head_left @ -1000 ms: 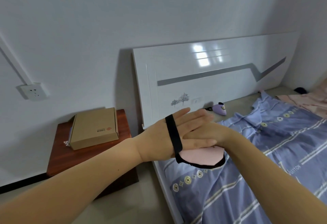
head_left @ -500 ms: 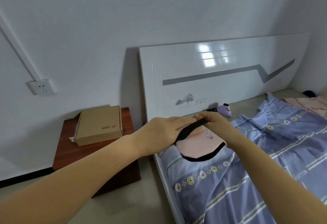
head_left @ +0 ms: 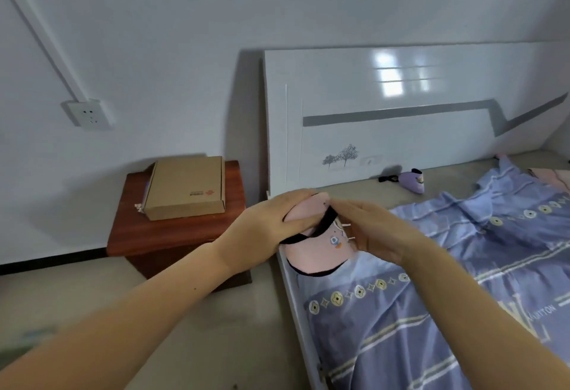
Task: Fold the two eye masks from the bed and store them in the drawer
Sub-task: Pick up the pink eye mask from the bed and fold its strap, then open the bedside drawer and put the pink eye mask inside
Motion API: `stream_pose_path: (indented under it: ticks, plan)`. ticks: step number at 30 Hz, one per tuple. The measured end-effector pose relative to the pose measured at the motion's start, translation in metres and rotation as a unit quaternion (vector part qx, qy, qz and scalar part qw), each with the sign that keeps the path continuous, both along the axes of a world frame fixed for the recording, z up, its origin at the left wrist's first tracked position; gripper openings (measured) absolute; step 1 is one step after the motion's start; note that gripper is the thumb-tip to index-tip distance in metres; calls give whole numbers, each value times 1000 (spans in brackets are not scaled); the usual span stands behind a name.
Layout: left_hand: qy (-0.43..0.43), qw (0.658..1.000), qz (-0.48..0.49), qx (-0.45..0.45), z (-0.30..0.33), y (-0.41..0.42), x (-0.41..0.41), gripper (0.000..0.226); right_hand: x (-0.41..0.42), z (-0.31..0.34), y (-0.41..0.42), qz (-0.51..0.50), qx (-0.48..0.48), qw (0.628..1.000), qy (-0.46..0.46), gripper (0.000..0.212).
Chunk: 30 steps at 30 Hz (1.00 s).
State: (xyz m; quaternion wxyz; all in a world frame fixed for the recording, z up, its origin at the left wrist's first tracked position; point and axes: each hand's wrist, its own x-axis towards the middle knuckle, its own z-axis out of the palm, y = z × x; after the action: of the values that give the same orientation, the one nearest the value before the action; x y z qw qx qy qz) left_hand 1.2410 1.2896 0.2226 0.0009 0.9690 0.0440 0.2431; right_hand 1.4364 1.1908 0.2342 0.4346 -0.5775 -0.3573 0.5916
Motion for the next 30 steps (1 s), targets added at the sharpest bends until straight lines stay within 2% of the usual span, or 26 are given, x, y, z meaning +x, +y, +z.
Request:
stream_pose_path:
  ticks: [1, 4, 8, 11, 14, 21, 23, 24, 25, 26, 28, 30]
  plan:
    - [-6, 999, 28, -31, -8, 3, -6, 39, -9, -9, 7, -25, -18, 999, -14, 27]
    - [-4, 996, 81, -40, -32, 5, -28, 33, -37, -36, 25, -44, -52, 998, -2, 17]
    - [-6, 991, 125, -51, -64, 8, -66, 39, -71, -56, 49, 29, -59, 997, 46, 31]
    - [-5, 989, 143, -47, -77, 23, -101, 34, -99, -71, 75, 65, -128, 985, 100, 32]
    - [-6, 983, 173, -56, -85, 54, -139, 30, -131, -85, 100, 78, -175, 976, 102, 27]
    - [-7, 978, 186, -93, -103, 134, -220, 33, -205, -101, 166, 121, -100, 980, 126, 27]
    - [13, 978, 177, -111, -119, 150, -233, 40, -214, -115, 177, 131, -110, 981, 88, 26]
    - [35, 973, 179, -140, -132, 155, -238, 45, -214, -128, 179, 133, -123, 983, 35, 23]
    - [63, 958, 193, -201, -150, 160, -243, 49, -213, -146, 181, 130, -140, 981, -44, 21]
    - [81, 925, 226, -293, -170, 163, -249, 50, -210, -167, 182, 125, -161, 970, -133, 20]
    - [106, 815, 323, -470, -222, 173, -262, 41, -199, -216, 183, 119, -205, 933, -271, 27]
    - [119, 678, 416, -594, -273, 188, -274, 35, -188, -262, 186, 111, -250, 902, -335, 30]
